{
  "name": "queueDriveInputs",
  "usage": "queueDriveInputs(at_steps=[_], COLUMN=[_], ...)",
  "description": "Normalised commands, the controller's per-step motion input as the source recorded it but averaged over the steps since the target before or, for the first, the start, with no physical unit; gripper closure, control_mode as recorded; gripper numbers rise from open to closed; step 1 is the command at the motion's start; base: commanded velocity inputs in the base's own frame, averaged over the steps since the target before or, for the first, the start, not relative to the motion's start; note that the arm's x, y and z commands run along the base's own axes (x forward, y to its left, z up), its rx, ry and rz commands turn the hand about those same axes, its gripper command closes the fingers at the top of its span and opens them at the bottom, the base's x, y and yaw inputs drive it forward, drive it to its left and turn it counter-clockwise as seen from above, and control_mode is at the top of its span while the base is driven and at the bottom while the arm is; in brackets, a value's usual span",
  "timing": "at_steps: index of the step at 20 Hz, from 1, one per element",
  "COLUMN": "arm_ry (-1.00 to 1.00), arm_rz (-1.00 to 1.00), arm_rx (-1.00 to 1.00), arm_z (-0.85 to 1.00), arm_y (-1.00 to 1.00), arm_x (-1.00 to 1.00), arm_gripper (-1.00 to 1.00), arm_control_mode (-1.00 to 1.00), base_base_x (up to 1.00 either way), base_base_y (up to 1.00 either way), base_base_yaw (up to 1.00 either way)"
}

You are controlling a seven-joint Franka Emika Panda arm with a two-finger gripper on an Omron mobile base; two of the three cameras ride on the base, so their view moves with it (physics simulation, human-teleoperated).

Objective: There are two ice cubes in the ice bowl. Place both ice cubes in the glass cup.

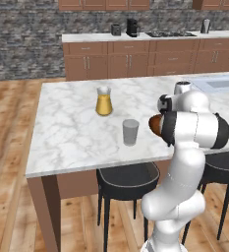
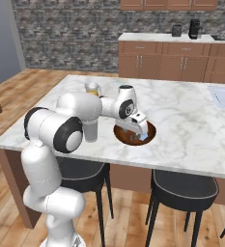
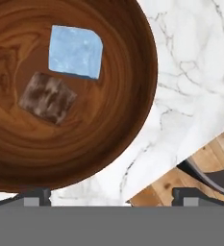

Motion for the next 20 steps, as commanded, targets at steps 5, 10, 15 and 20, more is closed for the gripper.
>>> queueDriveInputs(at_steps=[5,10,15,20], arm_ry=[-0.01,-0.02,0.00,0.00], arm_rz=[0.00,0.00,0.00,0.00], arm_rx=[0.00,0.00,0.00,0.00], arm_z=[-0.22,-0.12,-0.20,-0.27], arm_y=[-0.12,-0.15,-0.06,-0.02], arm_x=[0.31,0.34,0.26,0.24], arm_gripper=[-1.00,-1.00,-1.00,-1.00], arm_control_mode=[-1.00,-1.00,-1.00,-1.00], base_base_x=[0.00,0.00,0.00,0.00], base_base_y=[0.00,0.00,0.00,0.00], base_base_yaw=[0.00,0.00,0.00,0.00])
